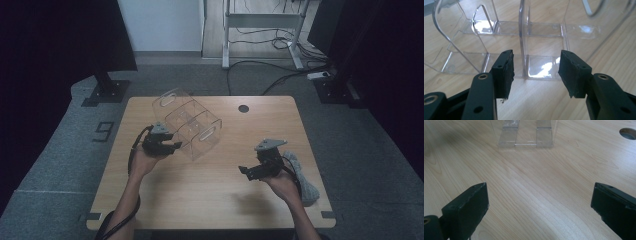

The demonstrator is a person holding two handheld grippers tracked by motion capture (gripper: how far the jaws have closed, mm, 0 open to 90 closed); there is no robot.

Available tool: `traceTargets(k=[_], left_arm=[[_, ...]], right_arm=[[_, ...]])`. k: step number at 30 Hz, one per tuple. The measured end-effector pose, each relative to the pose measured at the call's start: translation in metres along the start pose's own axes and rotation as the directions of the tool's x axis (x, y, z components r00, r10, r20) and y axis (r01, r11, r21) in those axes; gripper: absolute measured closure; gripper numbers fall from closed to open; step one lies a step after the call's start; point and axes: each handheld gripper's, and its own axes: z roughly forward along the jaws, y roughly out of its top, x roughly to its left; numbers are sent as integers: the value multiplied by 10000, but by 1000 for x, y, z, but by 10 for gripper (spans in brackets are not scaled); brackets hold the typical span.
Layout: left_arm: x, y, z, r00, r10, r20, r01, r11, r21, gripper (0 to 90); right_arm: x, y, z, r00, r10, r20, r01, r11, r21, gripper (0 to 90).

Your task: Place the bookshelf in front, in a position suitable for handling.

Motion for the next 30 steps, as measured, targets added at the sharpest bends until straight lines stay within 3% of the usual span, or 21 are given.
traceTargets(k=[6,16,22,30], left_arm=[[1,7,8,9999,-36,-117,36,10000,-17,549],[-2,16,14,9999,68,-91,-68,10000,41,577],[-10,16,15,9995,280,147,-280,9996,52,570],[-30,16,17,9966,667,483,-668,9978,12,539]], right_arm=[[0,-2,0,10000,35,-27,-34,10000,47,18],[0,-5,2,9999,54,-87,-52,9998,168,32],[1,-3,3,9999,39,-150,-38,10000,74,37],[0,-1,4,9998,127,-178,-128,9999,-33,58]])
